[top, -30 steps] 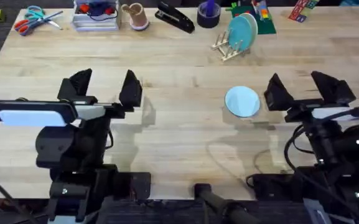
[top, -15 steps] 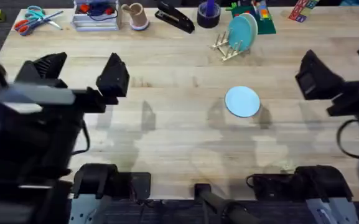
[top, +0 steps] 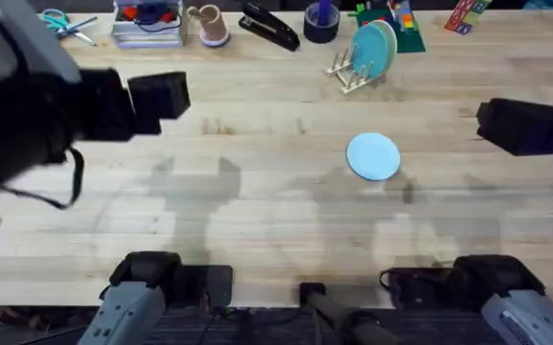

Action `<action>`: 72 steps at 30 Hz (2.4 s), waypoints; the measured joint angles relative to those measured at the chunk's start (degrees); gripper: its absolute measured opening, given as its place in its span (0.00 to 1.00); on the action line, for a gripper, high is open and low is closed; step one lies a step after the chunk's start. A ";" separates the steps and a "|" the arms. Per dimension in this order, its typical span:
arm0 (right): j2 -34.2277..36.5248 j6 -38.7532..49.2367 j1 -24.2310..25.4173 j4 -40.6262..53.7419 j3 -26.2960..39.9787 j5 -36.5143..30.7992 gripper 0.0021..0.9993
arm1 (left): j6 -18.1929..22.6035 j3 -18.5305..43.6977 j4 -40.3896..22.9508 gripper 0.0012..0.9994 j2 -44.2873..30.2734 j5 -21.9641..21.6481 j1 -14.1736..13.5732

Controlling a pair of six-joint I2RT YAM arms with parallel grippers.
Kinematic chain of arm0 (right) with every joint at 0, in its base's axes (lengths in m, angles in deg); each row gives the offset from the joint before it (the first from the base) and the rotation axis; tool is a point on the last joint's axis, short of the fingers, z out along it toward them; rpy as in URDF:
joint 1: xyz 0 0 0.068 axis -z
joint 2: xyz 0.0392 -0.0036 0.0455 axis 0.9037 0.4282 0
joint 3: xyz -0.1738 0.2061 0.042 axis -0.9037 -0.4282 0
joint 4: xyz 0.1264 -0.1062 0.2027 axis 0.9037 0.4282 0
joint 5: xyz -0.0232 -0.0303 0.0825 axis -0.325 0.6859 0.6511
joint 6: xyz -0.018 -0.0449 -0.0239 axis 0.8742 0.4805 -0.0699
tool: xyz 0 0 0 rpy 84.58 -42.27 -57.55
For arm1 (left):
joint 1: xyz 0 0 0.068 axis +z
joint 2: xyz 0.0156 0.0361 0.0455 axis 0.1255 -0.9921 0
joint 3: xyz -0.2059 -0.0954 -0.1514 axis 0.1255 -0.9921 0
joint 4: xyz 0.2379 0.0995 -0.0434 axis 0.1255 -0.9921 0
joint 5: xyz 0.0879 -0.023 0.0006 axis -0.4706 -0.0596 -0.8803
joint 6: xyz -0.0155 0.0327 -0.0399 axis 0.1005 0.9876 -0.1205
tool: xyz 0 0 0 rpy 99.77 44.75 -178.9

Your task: Pick up the plates from the table one by one and place each into a slot on the dish rack.

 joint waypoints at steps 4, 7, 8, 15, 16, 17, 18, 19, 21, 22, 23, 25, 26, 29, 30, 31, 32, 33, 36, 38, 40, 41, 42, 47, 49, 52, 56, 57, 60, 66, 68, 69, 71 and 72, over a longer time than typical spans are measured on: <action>5.63 0.00 0.00 5.82 4.64 0.00 1.00 | 0.00 6.77 -4.66 0.99 -6.72 2.12 0.00; 9.09 -0.02 0.00 6.94 6.61 0.14 1.00 | 0.00 9.63 -6.52 0.99 -10.53 3.94 0.00; 9.83 -0.02 0.00 6.92 6.88 0.15 1.00 | 0.02 9.85 -6.55 0.99 -11.36 4.39 0.00; 11.93 -0.01 0.00 6.94 7.09 0.17 1.00 | -0.37 9.93 -6.29 0.99 -14.56 6.94 0.00; 11.93 -0.01 0.00 6.94 7.10 0.17 1.00 | -0.48 9.93 -6.14 0.99 -14.70 7.61 0.00; 11.93 -0.02 0.00 6.94 7.11 0.17 1.00 | -0.55 9.93 -6.01 0.99 -14.77 8.13 0.00; 11.93 -0.01 0.00 6.94 7.11 0.17 1.00 | -0.68 9.93 -5.93 0.99 -14.87 8.60 0.00; 11.93 -0.01 0.00 6.94 7.11 0.17 1.00 | -0.72 9.93 -5.86 0.99 -14.88 9.01 0.00; 11.93 -0.02 0.00 6.92 7.11 0.17 1.00 | -0.90 9.93 -5.81 0.99 -14.97 9.50 -0.02; 11.93 -0.01 0.00 6.94 7.11 0.17 1.00 | -0.91 9.93 -5.79 0.99 -15.06 9.63 0.00; 11.93 -0.01 0.00 6.96 7.11 0.17 1.00 | -0.92 9.93 -5.78 0.99 -15.07 9.73 0.00; 11.93 -0.02 0.00 7.08 7.13 0.17 0.99 | -1.07 9.93 -5.76 0.92 -15.10 9.98 -0.01; 11.93 -0.01 0.00 7.11 7.13 0.15 0.99 | -1.05 9.93 -5.76 0.81 -15.10 10.17 -0.01; 11.93 -0.01 0.00 7.11 7.13 0.15 1.00 | -1.09 9.93 -5.78 0.36 -15.10 11.19 -0.76; 11.93 -0.02 0.00 7.11 7.13 0.15 1.00 | -1.09 9.94 -5.81 0.20 -15.16 11.81 -1.33; 11.93 0.00 0.00 7.14 7.13 0.15 1.00 | -0.89 9.96 -5.87 0.08 -15.29 12.36 -2.08; 11.93 -0.02 0.00 7.17 7.13 0.15 1.00 | -1.02 9.96 -5.92 0.05 -15.47 12.89 -3.01; 11.93 -0.01 0.00 7.30 7.13 0.16 1.00 | -1.09 9.96 -5.99 0.04 -15.68 13.28 -3.74; 11.93 0.00 0.00 8.67 7.13 0.15 1.00 | -1.31 9.96 -6.00 0.04 -16.44 14.51 -6.73; 11.93 -0.02 0.00 9.84 7.16 0.17 1.00 | -1.88 9.96 -5.98 0.04 -16.78 16.06 -8.48; 11.93 -0.02 0.00 11.31 7.50 0.17 1.00 | -2.59 9.96 -5.98 0.04 -17.21 18.55 -9.97; 11.94 -0.02 0.00 11.90 7.85 0.17 1.00 | -2.94 9.96 -5.98 0.04 -17.52 20.06 -10.64; 11.93 0.00 0.00 12.38 8.30 0.17 1.00 | -3.19 9.96 -5.97 0.04 -17.91 21.52 -11.20; 11.93 0.00 0.00 13.63 11.16 0.17 1.00 | -3.91 9.96 -4.94 0.04 -21.86 29.64 -13.88; 11.88 -0.02 0.00 13.84 11.58 0.17 1.00 | -4.09 9.96 -3.13 0.04 -23.73 32.03 -14.75; 11.88 -0.01 0.00 13.95 11.63 0.17 1.00 | -5.44 9.96 -0.54 0.04 -26.23 34.49 -16.02; 11.88 -0.02 0.00 14.00 11.63 0.17 0.99 | -7.37 9.96 1.52 0.04 -29.38 37.25 -17.97; 11.88 0.00 0.00 14.00 11.63 0.17 0.99 | -7.75 9.96 1.99 0.04 -30.24 37.85 -18.55; 11.88 -0.02 0.00 14.00 11.63 0.17 1.00 | -9.09 9.96 4.42 0.04 -32.43 39.24 -20.35; 11.88 -0.02 0.00 14.00 11.63 0.17 1.00 | -14.98 6.08 18.71 0.04 -33.59 42.65 -23.99; 11.88 -0.02 0.00 14.00 11.63 0.16 1.00 | -17.38 2.70 23.90 0.04 -33.64 43.90 -25.04; 11.88 -0.02 0.00 14.00 11.63 0.17 1.00 | -18.72 0.82 26.38 0.04 -33.62 44.37 -25.62; 11.88 -0.02 0.00 14.00 11.63 0.17 1.00 | -21.27 -2.56 31.25 0.04 -33.64 45.14 -26.73; 11.88 -0.02 0.00 14.00 11.63 0.17 1.00 | -22.69 -4.12 33.70 0.04 -33.64 45.35 -27.27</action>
